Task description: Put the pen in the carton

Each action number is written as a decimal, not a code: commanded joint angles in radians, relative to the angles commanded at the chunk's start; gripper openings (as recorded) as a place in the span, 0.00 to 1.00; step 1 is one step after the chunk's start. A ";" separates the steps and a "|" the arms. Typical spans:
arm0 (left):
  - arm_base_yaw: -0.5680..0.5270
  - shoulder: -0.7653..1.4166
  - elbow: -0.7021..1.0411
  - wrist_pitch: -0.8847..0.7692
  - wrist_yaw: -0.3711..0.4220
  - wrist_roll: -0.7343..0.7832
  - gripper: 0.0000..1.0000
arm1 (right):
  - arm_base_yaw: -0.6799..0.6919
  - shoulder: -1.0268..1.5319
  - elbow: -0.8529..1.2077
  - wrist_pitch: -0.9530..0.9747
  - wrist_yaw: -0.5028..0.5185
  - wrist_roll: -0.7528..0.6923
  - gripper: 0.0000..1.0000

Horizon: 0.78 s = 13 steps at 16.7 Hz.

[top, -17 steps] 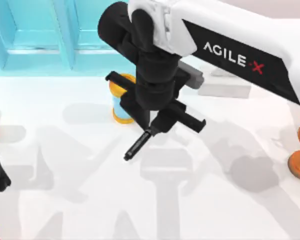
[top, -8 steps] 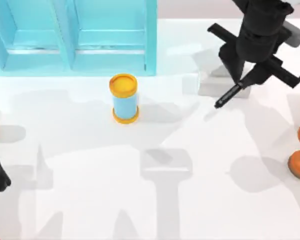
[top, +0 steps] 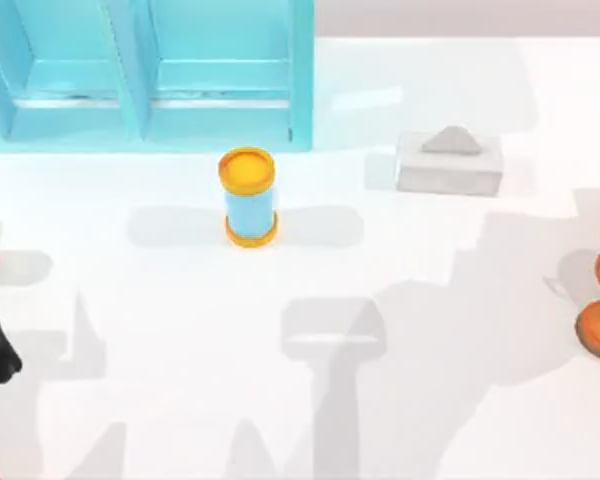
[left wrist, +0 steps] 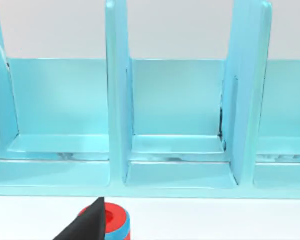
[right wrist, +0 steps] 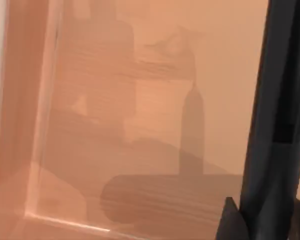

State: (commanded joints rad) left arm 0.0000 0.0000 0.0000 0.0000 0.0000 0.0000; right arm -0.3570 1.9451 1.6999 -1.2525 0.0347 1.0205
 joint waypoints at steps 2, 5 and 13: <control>0.000 0.000 0.000 0.000 0.000 0.000 1.00 | -0.121 -0.034 -0.048 0.001 -0.031 -0.021 0.00; 0.000 0.000 0.000 0.000 0.000 0.000 1.00 | -0.225 -0.064 -0.089 0.002 -0.071 -0.034 0.00; 0.000 0.000 0.000 0.000 0.000 0.000 1.00 | -0.228 -0.062 -0.101 0.015 -0.077 -0.023 0.00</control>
State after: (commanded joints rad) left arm 0.0000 0.0000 0.0000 0.0000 0.0000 0.0000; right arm -0.5845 1.8831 1.5986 -1.2378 -0.0425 0.9979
